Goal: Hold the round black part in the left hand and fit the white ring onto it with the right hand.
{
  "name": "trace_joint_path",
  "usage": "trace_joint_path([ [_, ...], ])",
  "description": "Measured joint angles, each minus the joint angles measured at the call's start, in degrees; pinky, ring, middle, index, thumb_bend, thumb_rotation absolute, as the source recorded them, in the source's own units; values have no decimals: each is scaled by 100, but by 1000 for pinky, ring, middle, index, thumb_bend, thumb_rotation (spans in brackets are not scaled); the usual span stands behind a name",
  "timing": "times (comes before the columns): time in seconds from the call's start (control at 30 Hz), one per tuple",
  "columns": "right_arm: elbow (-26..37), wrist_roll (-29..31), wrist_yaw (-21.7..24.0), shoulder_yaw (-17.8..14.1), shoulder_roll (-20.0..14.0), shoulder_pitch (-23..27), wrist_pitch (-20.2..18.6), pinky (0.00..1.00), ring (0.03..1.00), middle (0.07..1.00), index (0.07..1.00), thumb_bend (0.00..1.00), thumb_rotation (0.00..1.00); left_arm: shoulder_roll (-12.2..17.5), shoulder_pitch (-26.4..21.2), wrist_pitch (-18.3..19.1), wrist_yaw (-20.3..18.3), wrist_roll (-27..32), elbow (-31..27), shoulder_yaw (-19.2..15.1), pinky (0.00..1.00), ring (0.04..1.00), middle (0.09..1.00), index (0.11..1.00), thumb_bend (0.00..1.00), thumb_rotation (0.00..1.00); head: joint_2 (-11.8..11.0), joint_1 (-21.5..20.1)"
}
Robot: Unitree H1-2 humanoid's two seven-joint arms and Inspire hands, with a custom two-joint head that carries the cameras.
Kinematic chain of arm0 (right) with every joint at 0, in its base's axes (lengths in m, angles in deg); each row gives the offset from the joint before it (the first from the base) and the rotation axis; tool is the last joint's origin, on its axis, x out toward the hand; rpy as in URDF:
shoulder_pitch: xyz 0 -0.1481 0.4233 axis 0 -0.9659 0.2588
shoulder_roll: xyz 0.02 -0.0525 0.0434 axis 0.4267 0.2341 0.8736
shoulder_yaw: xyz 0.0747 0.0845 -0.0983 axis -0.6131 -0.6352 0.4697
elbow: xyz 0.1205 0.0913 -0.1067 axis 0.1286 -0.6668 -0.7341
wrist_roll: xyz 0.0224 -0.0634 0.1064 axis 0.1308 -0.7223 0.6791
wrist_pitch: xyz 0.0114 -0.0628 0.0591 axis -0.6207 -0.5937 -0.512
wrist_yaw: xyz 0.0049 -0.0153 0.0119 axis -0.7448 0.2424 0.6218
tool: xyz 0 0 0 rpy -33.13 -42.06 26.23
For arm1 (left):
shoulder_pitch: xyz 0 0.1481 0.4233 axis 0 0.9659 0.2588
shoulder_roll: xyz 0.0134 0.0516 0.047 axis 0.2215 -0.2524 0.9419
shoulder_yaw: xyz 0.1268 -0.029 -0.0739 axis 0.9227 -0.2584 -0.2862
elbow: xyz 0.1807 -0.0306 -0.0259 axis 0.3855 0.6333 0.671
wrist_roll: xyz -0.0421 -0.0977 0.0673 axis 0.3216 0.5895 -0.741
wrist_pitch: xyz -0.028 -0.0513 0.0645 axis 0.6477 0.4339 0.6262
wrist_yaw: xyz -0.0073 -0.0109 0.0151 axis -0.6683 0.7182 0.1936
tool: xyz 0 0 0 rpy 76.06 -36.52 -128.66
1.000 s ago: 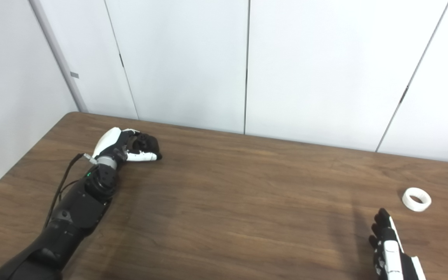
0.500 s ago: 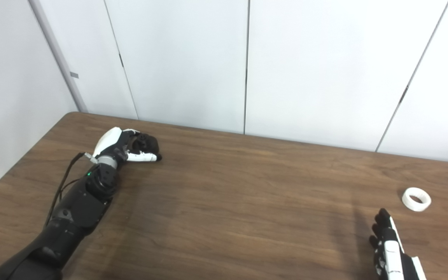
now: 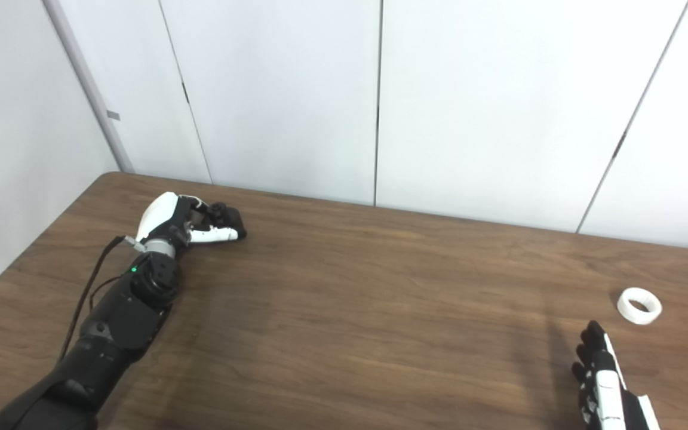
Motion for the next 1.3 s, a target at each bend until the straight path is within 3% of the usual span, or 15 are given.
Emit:
trace_joint_path([
  [0.33,0,16,4,-36,-6,4,-1,1000,1000,998,1000,445,1000,38,17,-32,60,-177,17,151,912,852,750,483,521,46,-9,26],
  [0.57,0,12,5,-32,-6,12,-1,1000,1000,997,1000,425,1000,41,140,-22,9,-233,-209,163,929,868,756,483,522,47,9,-9],
  [0.63,0,9,4,-29,-5,16,-1,1000,1000,997,1000,422,1000,41,255,-4,-68,-232,-466,164,937,882,763,483,522,48,0,-26],
  [0.9,-20,-77,-2,13,-4,54,0,1000,1000,991,1000,427,1000,-114,736,130,-222,-282,-1614,171,801,863,777,485,523,50,9,-114],
  [0.97,-20,-85,-3,21,-1,69,-1,1000,1000,990,1000,430,1000,-234,849,149,-216,-318,-1823,186,812,866,781,485,523,50,26,-123],
  [1.13,-21,-101,-19,26,18,86,-1,1000,1000,987,1000,409,1000,-476,1256,174,-222,-550,-2440,416,981,877,786,484,524,52,53,-211],
  [1.3,-54,-113,-33,48,46,90,5,1000,1000,990,1000,424,1000,-563,1527,214,-346,-883,-3128,639,1000,877,801,485,524,54,97,-334],
])
